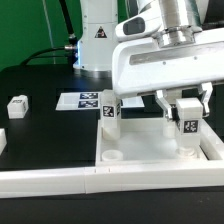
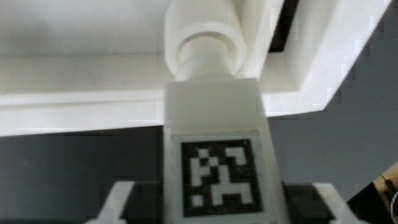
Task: Assemble square table
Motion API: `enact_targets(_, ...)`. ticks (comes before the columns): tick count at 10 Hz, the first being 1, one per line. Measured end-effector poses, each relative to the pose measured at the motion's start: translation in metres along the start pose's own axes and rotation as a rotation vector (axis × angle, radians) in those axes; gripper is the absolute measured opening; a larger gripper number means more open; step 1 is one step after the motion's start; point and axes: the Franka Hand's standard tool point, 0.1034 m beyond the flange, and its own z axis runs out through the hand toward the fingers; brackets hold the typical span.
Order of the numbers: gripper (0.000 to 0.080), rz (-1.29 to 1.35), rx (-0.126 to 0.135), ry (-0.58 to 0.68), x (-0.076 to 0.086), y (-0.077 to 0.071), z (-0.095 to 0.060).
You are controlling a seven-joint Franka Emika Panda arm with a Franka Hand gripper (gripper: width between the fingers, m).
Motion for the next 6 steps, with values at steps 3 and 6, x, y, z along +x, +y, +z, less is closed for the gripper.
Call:
enact_targets(3,0.0291,-0.005,0.001,0.014,0.0008,-0.0034,0.001)
enact_targets(6,0.0291,-0.004,0.002,0.006,0.0011,-0.0029,0.0008)
